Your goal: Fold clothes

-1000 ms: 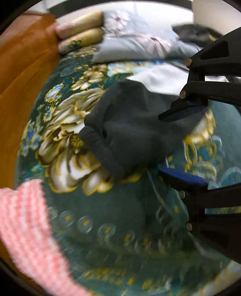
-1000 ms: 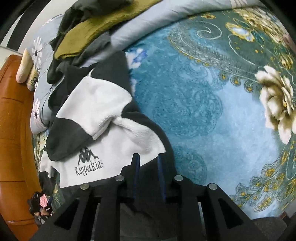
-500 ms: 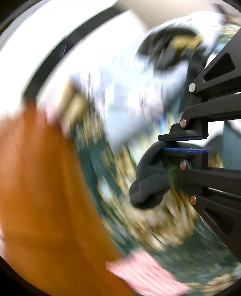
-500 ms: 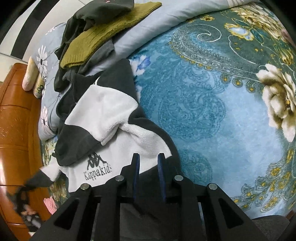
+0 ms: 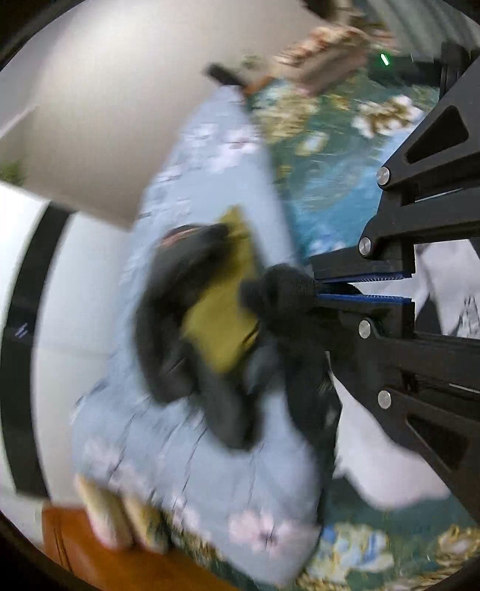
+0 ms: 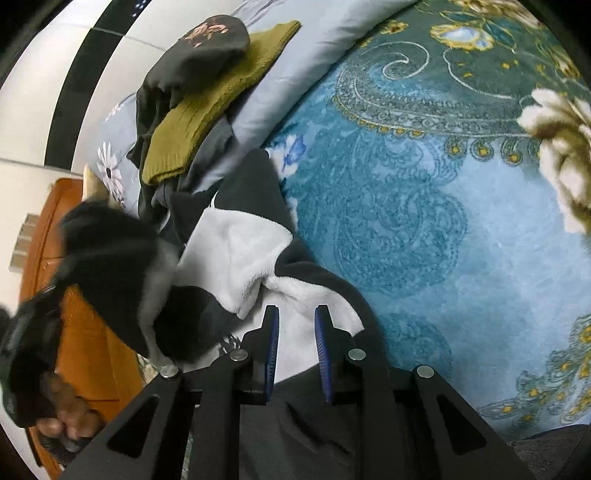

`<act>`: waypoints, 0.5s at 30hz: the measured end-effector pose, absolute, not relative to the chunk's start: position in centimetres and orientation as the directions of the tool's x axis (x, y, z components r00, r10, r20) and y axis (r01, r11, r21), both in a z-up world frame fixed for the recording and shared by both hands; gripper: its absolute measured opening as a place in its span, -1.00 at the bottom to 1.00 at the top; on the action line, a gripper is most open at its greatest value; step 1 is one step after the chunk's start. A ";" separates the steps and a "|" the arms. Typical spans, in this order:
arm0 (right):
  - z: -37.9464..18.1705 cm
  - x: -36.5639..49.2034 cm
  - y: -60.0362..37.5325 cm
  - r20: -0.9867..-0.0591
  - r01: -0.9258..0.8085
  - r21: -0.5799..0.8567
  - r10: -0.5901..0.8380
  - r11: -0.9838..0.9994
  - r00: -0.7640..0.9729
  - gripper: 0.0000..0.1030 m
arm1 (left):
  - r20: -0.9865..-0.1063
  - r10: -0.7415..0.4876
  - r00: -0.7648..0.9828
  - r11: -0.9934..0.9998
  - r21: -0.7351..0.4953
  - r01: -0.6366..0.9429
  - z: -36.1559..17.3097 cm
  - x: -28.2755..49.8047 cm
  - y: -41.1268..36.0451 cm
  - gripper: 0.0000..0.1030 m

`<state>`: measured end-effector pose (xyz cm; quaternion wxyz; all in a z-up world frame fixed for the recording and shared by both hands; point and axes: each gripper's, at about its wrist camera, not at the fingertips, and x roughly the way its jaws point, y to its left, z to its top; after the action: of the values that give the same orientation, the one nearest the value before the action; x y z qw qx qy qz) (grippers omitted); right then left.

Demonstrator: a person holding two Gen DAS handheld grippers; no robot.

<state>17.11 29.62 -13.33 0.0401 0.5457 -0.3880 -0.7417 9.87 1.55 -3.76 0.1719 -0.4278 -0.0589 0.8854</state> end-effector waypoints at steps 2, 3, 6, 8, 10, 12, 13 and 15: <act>-13.7 16.8 29.6 -0.778 -0.373 0.621 -0.485 -0.689 -0.398 -0.61 | -0.810 0.329 -0.486 -0.940 -0.229 -0.254 -7.6 8.6 4.2 -0.89; -13.8 16.8 29.6 -0.776 -0.373 0.623 -0.488 -0.687 -0.399 -0.61 | -0.840 0.316 -0.441 -0.942 -0.222 -0.254 -9.5 8.0 5.3 -0.88; -14.2 16.5 29.6 -0.771 -0.374 0.630 -0.494 -0.681 -0.401 -0.61 | -0.886 0.320 -0.336 -0.940 -0.253 -0.229 -13.9 7.3 6.2 -0.86; -14.5 16.5 29.8 -0.768 -0.386 0.637 -0.501 -0.668 -0.400 -0.57 | -0.899 0.344 -0.270 -0.933 -0.295 -0.208 -14.7 7.7 5.9 -0.77; -14.8 16.4 30.0 -0.766 -0.395 0.640 -0.504 -0.659 -0.399 -0.56 | -0.906 0.371 -0.206 -0.924 -0.336 -0.185 -15.4 8.1 5.6 -0.61; -14.7 16.2 29.8 -0.763 -0.381 0.642 -0.506 -0.666 -0.402 -0.55 | -0.886 0.417 -0.202 -0.906 -0.387 -0.171 -14.5 8.9 4.4 -0.44; -14.6 16.0 29.6 -0.762 -0.368 0.642 -0.506 -0.672 -0.405 -0.55 | -0.876 0.422 -0.235 -0.906 -0.396 -0.149 -13.6 9.5 2.9 -0.33; -14.0 15.3 28.8 -0.755 -0.317 0.643 -0.507 -0.697 -0.416 -0.47 | -0.853 0.426 -0.301 -0.904 -0.414 -0.105 -11.8 10.9 -0.2 0.11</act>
<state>15.26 28.78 -14.00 0.0632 0.5365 -0.3840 -0.7488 10.90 -0.15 -11.83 0.1669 -0.5669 -0.1415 0.7942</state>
